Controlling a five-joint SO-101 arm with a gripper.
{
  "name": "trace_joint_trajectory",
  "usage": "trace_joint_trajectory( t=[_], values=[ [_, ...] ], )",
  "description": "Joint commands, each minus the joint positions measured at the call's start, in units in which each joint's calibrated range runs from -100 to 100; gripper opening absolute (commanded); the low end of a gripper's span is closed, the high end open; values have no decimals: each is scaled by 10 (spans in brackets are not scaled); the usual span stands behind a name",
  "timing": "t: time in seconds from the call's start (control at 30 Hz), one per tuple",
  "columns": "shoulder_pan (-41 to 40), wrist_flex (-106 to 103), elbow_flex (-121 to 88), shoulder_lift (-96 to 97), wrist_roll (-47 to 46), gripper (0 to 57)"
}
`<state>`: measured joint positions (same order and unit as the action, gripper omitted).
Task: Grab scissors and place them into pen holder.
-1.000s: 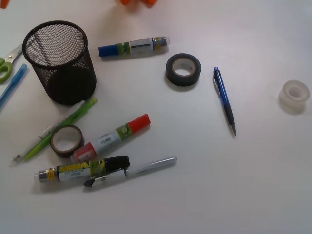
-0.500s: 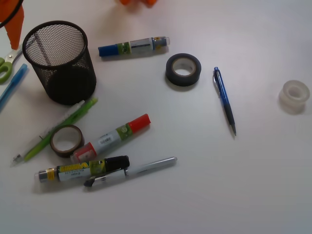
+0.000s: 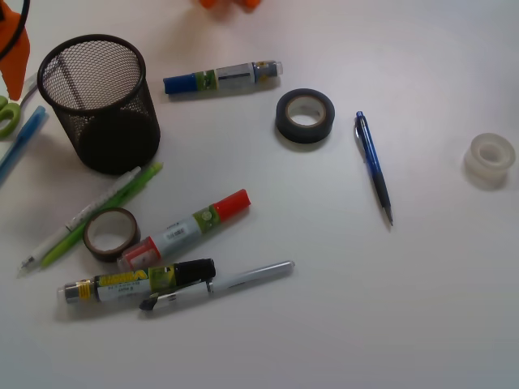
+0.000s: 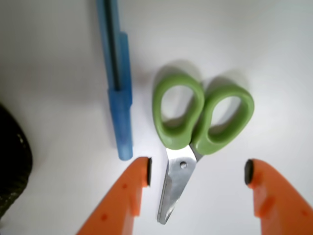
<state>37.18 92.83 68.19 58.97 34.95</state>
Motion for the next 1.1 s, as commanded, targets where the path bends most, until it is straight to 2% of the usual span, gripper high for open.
trace_joint_trajectory(
  t=[0.0,1.07],
  values=[
    [-5,-22,25,-5,-2,201],
    [8,-32,20,66,1,198]
  ],
)
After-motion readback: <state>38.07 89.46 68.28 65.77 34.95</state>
